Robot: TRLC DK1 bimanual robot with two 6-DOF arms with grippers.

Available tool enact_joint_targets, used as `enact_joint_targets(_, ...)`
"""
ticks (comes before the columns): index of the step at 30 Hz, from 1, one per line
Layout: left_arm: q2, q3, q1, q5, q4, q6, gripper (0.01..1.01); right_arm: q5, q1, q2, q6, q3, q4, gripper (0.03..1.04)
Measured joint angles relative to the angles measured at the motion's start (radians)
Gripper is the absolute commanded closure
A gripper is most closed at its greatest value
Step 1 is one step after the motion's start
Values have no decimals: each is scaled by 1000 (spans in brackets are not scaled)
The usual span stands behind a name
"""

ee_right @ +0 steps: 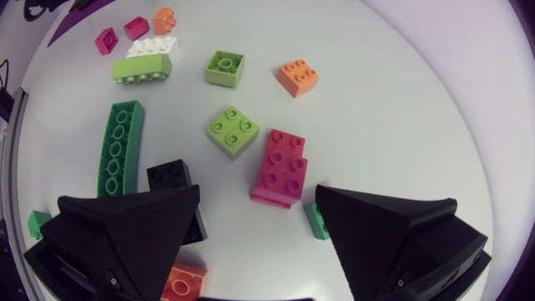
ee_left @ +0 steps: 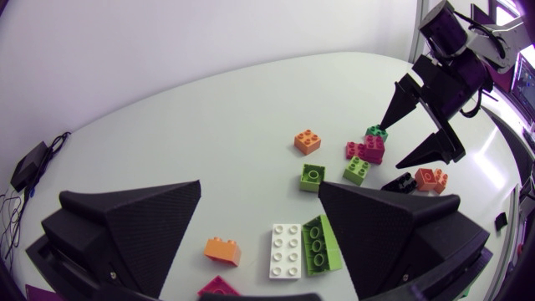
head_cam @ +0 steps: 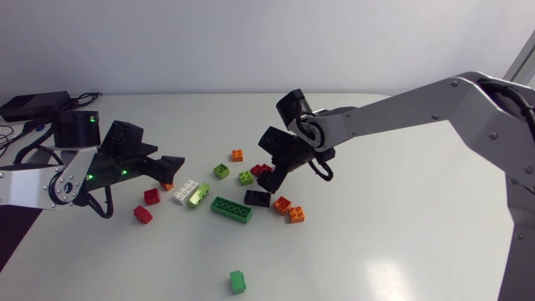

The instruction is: Disassemble duplo

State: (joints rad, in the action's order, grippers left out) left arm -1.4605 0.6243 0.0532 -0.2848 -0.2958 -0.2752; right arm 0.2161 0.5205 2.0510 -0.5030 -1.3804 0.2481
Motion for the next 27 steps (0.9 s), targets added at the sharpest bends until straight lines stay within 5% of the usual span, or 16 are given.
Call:
enact_joint_targets(12,0,0,-6,0,0,0,41,-11,5,61,-11,-55,-27,225)
enact_joint_targets(17,0,0,-6,0,0,0,41,-11,2,84,-11,-66,-27,541)
enact_joint_targets(22,0,0,-6,0,0,0,41,-11,1,91,-14,-68,-27,739)
enact_joint_targets(27,0,0,-6,0,0,0,41,-15,-3,92,-14,-69,-27,754)
